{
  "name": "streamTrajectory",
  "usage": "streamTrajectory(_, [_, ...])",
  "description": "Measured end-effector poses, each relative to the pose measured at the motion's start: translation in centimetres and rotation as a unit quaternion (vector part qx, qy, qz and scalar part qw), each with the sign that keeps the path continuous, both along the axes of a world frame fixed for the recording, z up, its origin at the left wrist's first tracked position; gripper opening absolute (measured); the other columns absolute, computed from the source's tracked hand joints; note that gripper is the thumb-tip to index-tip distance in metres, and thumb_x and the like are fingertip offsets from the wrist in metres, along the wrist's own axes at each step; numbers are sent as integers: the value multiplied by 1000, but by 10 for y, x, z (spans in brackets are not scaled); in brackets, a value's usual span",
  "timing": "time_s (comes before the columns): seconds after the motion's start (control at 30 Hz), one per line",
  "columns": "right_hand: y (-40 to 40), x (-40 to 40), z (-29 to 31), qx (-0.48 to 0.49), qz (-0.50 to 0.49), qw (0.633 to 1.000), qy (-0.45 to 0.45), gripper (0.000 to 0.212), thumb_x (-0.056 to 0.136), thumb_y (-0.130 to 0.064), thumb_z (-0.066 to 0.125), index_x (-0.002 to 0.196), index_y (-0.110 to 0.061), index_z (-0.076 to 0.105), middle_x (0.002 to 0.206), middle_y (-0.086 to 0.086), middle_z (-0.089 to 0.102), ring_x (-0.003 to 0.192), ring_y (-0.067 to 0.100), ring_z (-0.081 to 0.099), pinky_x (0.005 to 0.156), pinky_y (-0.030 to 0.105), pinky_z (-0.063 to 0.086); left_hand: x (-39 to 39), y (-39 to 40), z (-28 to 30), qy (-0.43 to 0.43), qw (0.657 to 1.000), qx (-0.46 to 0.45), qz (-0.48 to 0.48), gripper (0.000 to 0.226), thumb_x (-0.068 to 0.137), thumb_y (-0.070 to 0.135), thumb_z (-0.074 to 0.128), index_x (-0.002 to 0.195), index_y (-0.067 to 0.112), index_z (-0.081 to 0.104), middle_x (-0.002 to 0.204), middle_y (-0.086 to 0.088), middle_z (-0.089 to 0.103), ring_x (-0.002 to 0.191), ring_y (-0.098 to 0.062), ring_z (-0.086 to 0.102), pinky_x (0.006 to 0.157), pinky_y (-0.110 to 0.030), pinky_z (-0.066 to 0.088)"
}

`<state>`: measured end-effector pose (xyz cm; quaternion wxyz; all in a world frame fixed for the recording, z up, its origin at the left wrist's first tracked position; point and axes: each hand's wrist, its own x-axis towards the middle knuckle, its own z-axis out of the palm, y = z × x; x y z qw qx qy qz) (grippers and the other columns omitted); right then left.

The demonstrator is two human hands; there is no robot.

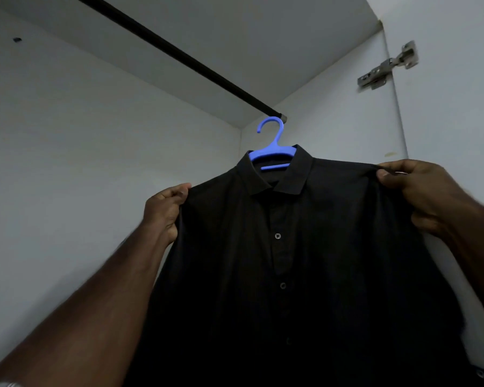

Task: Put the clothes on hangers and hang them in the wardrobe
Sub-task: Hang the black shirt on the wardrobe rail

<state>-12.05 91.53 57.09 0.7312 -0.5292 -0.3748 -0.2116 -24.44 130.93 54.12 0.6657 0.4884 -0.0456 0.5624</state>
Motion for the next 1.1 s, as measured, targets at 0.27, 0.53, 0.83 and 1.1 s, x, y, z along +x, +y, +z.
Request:
streamTrajectory(0.27, [19,-2,15,8,-27,1000,-9,18,92,-4,67,109,-6,73,99,11,73,85,21,70,70,30,63,6,15,30,-17,1000,10,16,19,97,4,62,113,5,71,102,-10,73,90,-22,70,88,-37,58])
streamTrajectory(0.53, [63,29,42,112,-70,991,-33,16,87,-2,72,84,-17,77,90,9,75,87,25,72,85,41,60,41,27,63,107,918,179,338,27,101,23,58,124,13,65,133,-10,63,125,-27,56,106,-32,41])
streamTrajectory(0.83, [105,65,106,157,-146,975,-51,8,77,-15,77,80,-22,77,85,-1,75,86,20,72,90,35,59,93,-2,84,195,800,385,417,67,106,46,36,161,18,11,169,-2,-1,155,-25,-4,123,-53,4])
streamTrajectory(1.1, [120,78,154,154,-175,971,-50,16,85,-13,74,101,-17,78,100,1,73,93,18,67,83,20,50,118,-18,99,224,764,451,403,68,105,52,28,162,24,3,169,3,-6,155,-21,-8,123,-51,-1])
